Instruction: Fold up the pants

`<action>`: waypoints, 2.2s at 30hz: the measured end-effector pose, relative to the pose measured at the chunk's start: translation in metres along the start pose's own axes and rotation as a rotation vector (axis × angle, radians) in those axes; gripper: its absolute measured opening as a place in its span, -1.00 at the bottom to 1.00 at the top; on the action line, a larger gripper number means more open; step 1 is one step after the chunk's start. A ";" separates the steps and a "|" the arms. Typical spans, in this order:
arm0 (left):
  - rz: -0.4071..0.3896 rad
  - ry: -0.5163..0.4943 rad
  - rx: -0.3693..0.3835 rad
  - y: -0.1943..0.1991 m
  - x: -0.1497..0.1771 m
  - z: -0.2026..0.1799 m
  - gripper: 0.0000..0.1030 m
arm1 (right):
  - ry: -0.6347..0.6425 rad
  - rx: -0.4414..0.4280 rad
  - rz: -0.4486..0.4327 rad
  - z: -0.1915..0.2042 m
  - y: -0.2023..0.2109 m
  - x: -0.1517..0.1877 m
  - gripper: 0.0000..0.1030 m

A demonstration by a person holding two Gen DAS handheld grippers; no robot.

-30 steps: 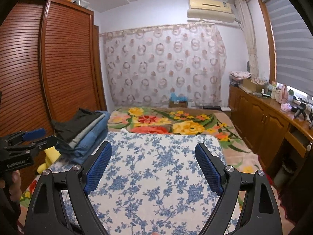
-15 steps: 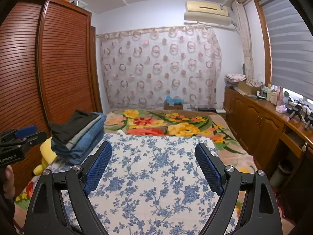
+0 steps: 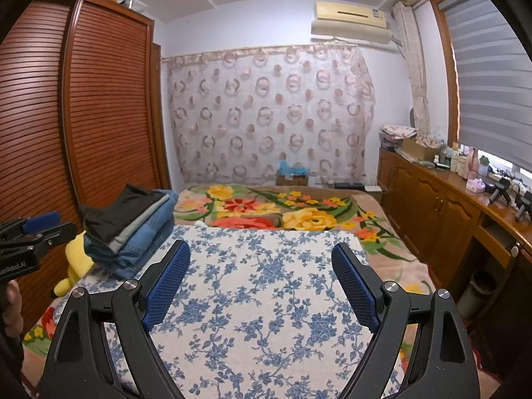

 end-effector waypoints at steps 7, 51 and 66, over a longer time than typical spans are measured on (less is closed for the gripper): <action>0.001 0.002 0.000 0.000 0.000 0.000 0.23 | -0.002 -0.001 0.000 -0.001 0.000 0.000 0.73; 0.001 -0.001 0.000 0.000 0.003 0.003 0.25 | -0.003 0.003 -0.005 -0.003 0.003 0.001 0.73; 0.001 0.000 0.000 0.000 0.004 0.004 0.25 | -0.003 0.006 -0.006 -0.003 0.002 0.000 0.73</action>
Point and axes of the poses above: each gripper's, at about its wrist camera, not at the fingertips, and y roughly against the way its jaws point, z to its left, x to its underside, the point moved 6 cm from there along -y, roughly the way its jaws point, and after that the axes turned 14 degrees about x, right-handed, at the moved point
